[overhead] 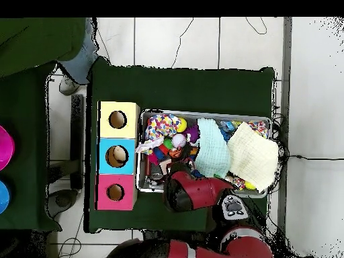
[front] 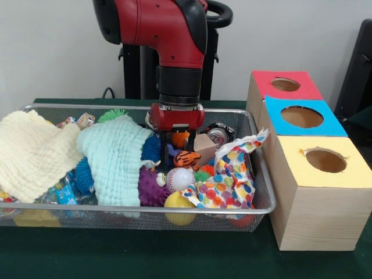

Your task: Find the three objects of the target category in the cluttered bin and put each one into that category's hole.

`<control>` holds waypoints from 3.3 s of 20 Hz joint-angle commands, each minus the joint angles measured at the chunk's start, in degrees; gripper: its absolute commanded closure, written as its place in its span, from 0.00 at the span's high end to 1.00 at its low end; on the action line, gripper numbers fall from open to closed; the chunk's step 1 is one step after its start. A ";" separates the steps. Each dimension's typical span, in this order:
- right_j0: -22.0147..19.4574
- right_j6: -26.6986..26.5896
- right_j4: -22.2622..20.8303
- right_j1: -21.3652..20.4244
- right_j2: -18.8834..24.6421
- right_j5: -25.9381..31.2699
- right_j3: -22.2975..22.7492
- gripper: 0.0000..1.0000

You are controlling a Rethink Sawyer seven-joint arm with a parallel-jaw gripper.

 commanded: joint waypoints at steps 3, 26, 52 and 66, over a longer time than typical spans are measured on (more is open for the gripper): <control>-0.80 10.91 2.70 2.83 6.57 -5.62 -5.88 1.00; 0.64 11.27 3.90 2.44 6.63 -11.47 -5.01 1.00; 3.95 9.57 5.72 3.12 2.45 -15.97 -5.40 1.00; 4.41 9.31 5.54 3.17 2.39 -15.74 -5.57 0.00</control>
